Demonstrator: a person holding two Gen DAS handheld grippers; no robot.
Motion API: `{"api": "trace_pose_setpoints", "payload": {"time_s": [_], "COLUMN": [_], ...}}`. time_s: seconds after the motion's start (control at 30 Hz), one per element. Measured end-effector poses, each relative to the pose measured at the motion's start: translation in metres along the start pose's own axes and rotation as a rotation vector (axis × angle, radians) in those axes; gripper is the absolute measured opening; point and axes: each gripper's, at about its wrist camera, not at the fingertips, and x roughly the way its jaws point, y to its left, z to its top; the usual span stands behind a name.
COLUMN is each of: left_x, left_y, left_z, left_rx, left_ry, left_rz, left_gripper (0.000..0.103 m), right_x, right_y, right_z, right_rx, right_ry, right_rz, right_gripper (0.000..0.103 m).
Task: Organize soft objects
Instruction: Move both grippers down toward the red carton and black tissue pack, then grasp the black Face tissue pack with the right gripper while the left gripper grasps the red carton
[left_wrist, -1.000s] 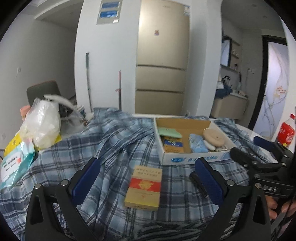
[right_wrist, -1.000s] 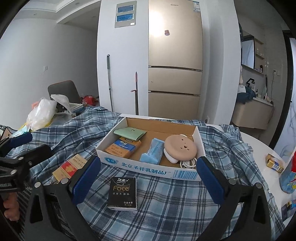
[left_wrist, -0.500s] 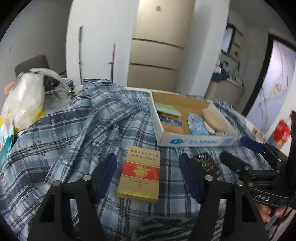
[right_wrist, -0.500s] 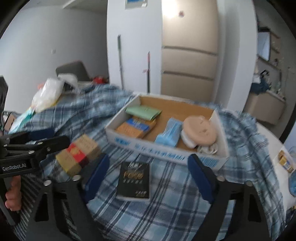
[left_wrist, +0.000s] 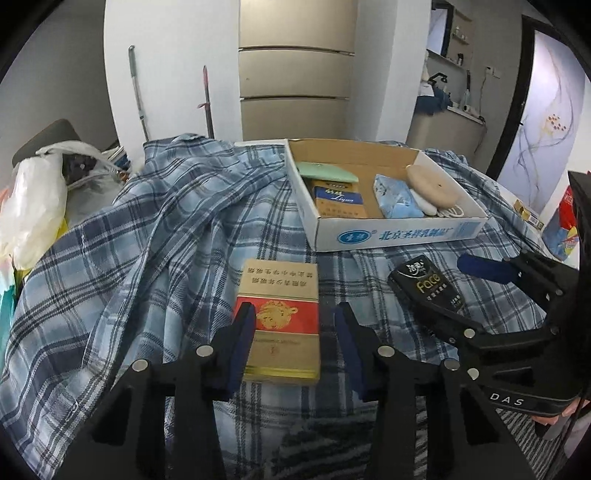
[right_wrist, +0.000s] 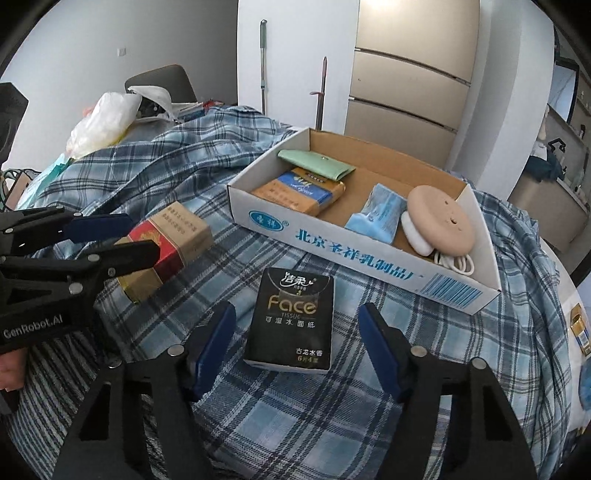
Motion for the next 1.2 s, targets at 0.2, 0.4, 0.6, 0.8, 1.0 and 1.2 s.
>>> {"api": "trace_pose_setpoints", "payload": {"time_s": [0.2, 0.4, 0.6, 0.8, 1.0, 1.2], "left_x": [0.001, 0.008, 0.013, 0.015, 0.016, 0.012], "left_y": [0.006, 0.006, 0.0, -0.004, -0.005, 0.005], "left_z": [0.0, 0.001, 0.0, 0.0, 0.0, 0.0], "left_rx": [-0.026, -0.026, 0.004, 0.025, 0.035, -0.016], "left_ry": [0.004, 0.036, 0.061, 0.07, 0.076, 0.061], "left_rz": [0.01, 0.017, 0.03, 0.034, 0.062, 0.02], "left_gripper": [0.052, 0.067, 0.067, 0.067, 0.067, 0.067], "right_x": [0.002, 0.006, 0.008, 0.008, 0.01, 0.012], "right_y": [0.001, 0.0, -0.001, -0.002, -0.002, -0.002], "right_z": [0.001, 0.001, 0.001, 0.001, 0.001, 0.001], "right_rx": [-0.007, -0.005, 0.0, 0.007, 0.001, 0.0], "right_ry": [0.014, 0.035, 0.043, 0.043, 0.051, 0.061], "right_rz": [0.001, 0.005, 0.015, 0.019, 0.016, 0.018], "right_gripper": [0.065, 0.054, 0.047, 0.047, 0.047, 0.047]}}
